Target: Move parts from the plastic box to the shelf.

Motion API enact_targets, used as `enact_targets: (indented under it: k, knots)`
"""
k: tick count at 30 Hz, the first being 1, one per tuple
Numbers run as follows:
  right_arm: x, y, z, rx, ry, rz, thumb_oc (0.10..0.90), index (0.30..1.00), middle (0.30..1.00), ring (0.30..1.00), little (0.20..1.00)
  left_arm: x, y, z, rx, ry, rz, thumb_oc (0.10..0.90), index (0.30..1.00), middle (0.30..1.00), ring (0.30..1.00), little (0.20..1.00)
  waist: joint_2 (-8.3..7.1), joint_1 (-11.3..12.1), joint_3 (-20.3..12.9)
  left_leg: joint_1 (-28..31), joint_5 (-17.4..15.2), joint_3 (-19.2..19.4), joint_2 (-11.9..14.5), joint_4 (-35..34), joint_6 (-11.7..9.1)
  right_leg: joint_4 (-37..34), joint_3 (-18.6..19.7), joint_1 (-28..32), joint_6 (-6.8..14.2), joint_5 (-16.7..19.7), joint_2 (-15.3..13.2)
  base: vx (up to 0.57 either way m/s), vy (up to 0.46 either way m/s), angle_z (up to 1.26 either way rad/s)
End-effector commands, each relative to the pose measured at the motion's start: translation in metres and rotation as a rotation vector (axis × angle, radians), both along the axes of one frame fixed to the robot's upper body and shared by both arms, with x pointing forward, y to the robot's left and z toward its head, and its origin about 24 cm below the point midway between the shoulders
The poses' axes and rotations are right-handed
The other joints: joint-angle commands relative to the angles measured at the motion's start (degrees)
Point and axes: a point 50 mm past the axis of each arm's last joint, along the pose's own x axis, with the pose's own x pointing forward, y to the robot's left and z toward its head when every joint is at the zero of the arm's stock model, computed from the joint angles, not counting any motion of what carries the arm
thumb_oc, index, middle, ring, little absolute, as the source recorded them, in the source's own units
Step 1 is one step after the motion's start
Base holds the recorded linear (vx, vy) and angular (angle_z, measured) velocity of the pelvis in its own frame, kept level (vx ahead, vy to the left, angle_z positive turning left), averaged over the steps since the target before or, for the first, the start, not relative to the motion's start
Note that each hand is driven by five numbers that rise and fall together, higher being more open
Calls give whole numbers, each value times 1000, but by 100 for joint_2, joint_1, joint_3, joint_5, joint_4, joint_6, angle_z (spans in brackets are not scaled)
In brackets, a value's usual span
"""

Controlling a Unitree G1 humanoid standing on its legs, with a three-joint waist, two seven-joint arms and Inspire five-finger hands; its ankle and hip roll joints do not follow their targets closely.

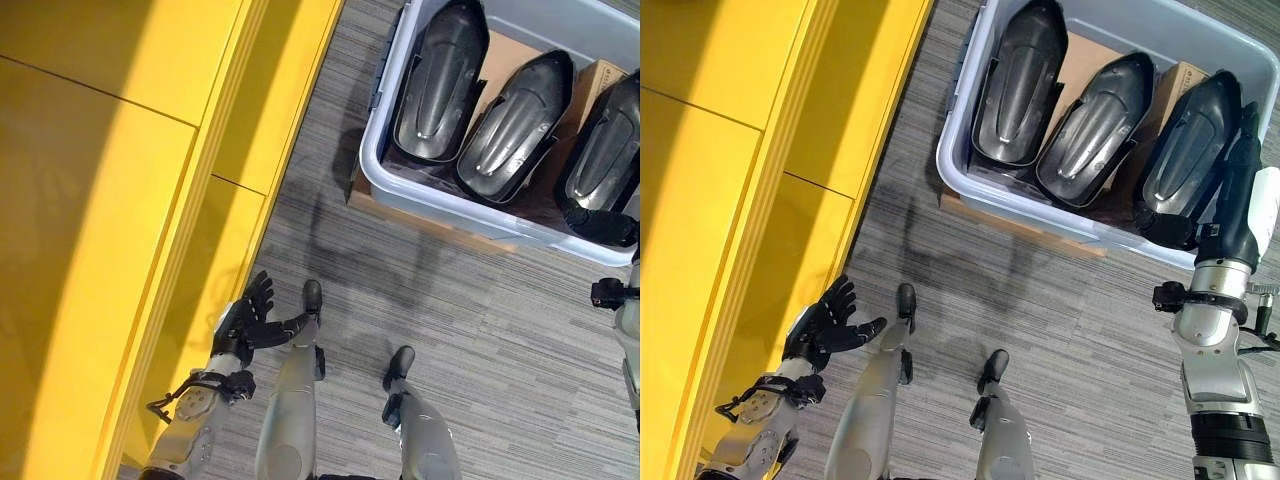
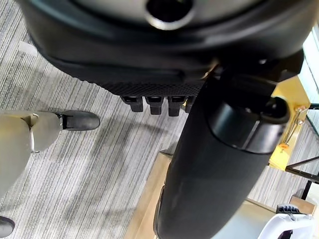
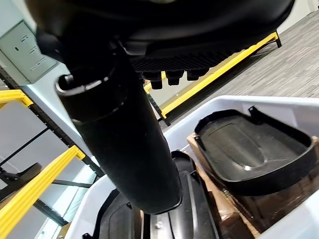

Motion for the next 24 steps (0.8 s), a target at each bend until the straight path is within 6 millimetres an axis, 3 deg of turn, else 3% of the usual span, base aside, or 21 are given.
enact_targets:
  k: [1,24]
  knots:
    - [-13,-12,53,-107,-214,-42,900,1000,1000,1000,1000,-2,4,20,10,-114,-15,900,1000,1000,1000,1000,-96,-137,-566,110,-863,-267,473,630,-400,-587,645,-350,-33,963,-410,4,-31,11]
    - [-6,-22,70,-85,-255,-98,900,1000,1000,1000,1000,-1,10,28,41,-137,-12,900,1000,1000,1000,1000,-107,-132,-371,-71,-884,-388,330,670,-308,-555,947,-576,-89,933,-358,2,-10,4]
